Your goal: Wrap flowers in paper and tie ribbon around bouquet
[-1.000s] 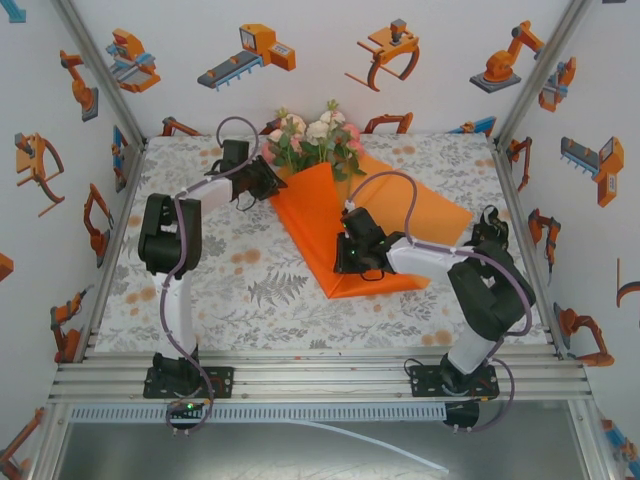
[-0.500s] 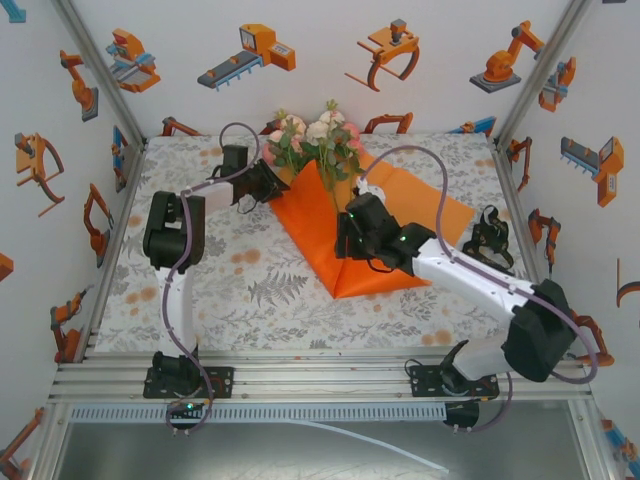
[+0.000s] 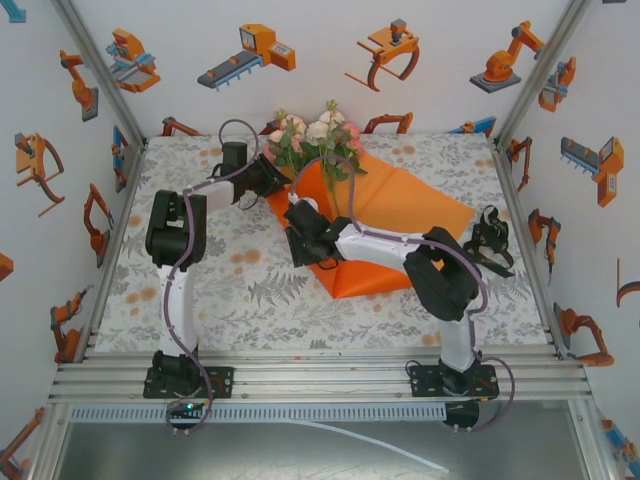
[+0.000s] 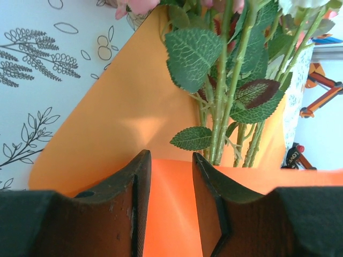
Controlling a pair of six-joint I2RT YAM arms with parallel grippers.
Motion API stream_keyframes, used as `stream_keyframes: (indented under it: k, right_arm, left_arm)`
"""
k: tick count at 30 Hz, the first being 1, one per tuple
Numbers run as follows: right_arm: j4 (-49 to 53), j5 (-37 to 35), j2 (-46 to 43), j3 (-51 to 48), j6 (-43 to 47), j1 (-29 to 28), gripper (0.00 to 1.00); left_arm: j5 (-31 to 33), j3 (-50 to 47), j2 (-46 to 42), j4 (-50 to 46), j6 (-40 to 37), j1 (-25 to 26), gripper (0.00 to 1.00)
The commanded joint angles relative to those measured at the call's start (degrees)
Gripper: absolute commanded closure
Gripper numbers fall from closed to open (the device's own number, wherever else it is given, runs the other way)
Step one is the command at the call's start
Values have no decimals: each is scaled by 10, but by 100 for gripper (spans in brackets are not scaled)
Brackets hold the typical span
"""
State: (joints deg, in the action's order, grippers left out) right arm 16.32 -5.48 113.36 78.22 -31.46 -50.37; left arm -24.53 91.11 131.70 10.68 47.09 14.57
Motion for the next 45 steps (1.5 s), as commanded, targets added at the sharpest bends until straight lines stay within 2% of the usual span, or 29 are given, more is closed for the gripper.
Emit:
stream_keyframes:
  k: [1, 7, 11, 14, 16, 21, 23, 30, 36, 45]
  right_arm:
    - [9, -21, -16, -13, -20, 23, 60]
    - [-24, 38, -21, -47, -9, 32, 60]
    - [-46, 61, -25, -60, -20, 34, 60]
    - [-48, 67, -34, -60, -21, 35, 58]
    - [-55, 75, -38, -62, -14, 35, 56]
    - [-53, 86, -32, -61, -7, 43, 54]
    - [-51, 87, -32, -60, -8, 47, 54]
    - [-45, 93, -39, -61, -5, 52, 53]
    - [-35, 95, -81, -89, 1, 52, 48]
    - [-24, 80, -117, -148, -14, 52, 48]
  left_arm:
    - [-8, 6, -43, 14, 6, -15, 61]
    - [-1, -63, -133, 9, -19, -48, 54]
    - [0, -100, -171, -52, -82, -53, 54]
    - [6, -119, -173, -83, -104, -48, 59]
    - [3, -127, -166, -73, -96, -43, 64]
    - [-41, -95, -113, -28, -43, -14, 82]
    - [-39, -89, -98, -18, -27, -3, 85]
    - [3, -71, -51, -6, -14, 2, 85]
    - [-2, -20, -10, 8, -11, -12, 83]
    - [-8, 19, 39, 18, -10, -19, 82]
